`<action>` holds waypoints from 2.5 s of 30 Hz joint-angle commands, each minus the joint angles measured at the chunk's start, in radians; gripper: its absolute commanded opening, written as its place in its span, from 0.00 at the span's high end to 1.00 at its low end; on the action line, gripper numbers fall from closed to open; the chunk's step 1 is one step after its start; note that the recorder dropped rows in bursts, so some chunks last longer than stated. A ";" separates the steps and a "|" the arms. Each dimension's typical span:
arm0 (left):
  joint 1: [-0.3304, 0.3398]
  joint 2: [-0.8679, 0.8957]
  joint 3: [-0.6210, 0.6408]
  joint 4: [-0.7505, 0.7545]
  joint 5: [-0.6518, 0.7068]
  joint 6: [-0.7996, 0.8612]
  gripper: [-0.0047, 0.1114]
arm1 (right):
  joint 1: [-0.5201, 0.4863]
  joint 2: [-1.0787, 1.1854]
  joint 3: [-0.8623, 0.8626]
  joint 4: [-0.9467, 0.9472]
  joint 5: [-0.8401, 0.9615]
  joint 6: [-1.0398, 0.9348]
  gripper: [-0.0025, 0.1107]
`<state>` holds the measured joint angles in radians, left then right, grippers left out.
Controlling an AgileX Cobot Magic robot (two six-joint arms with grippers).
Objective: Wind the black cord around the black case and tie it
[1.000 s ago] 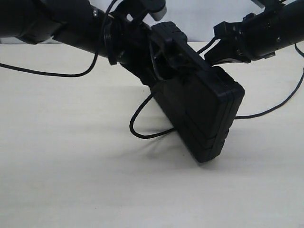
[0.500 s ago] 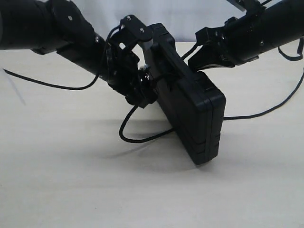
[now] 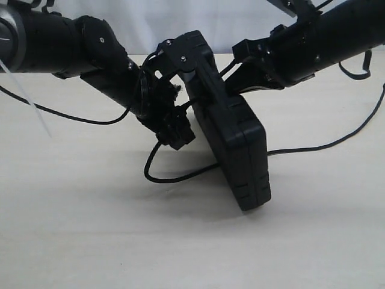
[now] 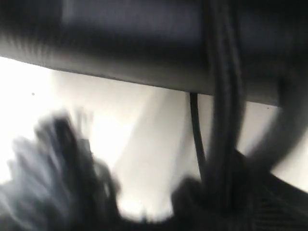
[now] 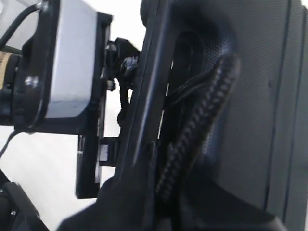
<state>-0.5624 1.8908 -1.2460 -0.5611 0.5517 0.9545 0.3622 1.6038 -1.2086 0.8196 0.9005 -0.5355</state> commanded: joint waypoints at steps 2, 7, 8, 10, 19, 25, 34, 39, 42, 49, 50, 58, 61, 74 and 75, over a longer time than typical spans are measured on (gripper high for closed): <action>0.028 -0.001 -0.002 0.003 -0.012 0.002 0.41 | 0.013 -0.007 -0.001 0.001 -0.017 0.020 0.94; 0.062 -0.001 -0.002 0.001 -0.004 0.004 0.54 | 0.013 -0.007 0.003 0.001 -0.018 0.024 0.94; 0.063 -0.001 -0.002 0.001 -0.004 0.009 0.56 | 0.013 -0.007 0.007 0.001 -0.021 0.024 0.94; 0.063 -0.001 -0.002 0.001 -0.011 0.018 0.57 | 0.013 -0.007 0.048 0.009 -0.045 0.024 0.94; 0.109 0.069 -0.002 0.060 -0.005 0.017 0.57 | 0.013 -0.043 0.080 -0.029 -0.088 0.020 0.94; 0.189 0.076 0.002 0.051 0.044 0.017 0.57 | 0.013 -0.046 0.080 -0.089 -0.133 0.034 0.94; 0.108 0.072 0.095 -0.065 -0.129 0.098 0.57 | 0.013 -0.046 0.080 -0.089 -0.146 0.034 0.94; 0.103 0.072 0.095 -0.112 -0.110 0.098 0.38 | 0.013 -0.046 0.080 -0.089 -0.147 0.034 0.94; 0.103 0.025 0.094 -0.118 -0.032 0.092 0.31 | 0.013 -0.046 0.080 -0.089 -0.151 0.034 0.94; 0.121 -0.063 0.104 -0.053 0.146 0.034 0.31 | 0.013 -0.046 0.080 -0.091 -0.108 0.048 0.94; 0.135 -0.063 0.104 -0.053 0.149 0.028 0.31 | 0.013 -0.046 0.080 -0.096 -0.108 0.055 0.94; 0.168 -0.085 0.103 -0.027 0.153 0.010 0.31 | 0.013 -0.046 0.080 -0.100 -0.141 0.070 0.94; 0.168 -0.156 0.103 -0.006 0.153 0.001 0.31 | 0.013 -0.046 0.080 -0.100 -0.136 0.073 0.94; 0.242 -0.109 0.105 0.172 0.077 -0.194 0.31 | 0.013 -0.046 0.127 -0.103 -0.125 0.079 0.94; 0.242 -0.103 0.105 0.158 0.060 -0.194 0.31 | 0.013 -0.046 0.141 -0.103 -0.147 0.079 0.94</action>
<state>-0.3164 1.7776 -1.1420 -0.3611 0.6581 0.7766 0.3738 1.5662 -1.0947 0.7213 0.7965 -0.4566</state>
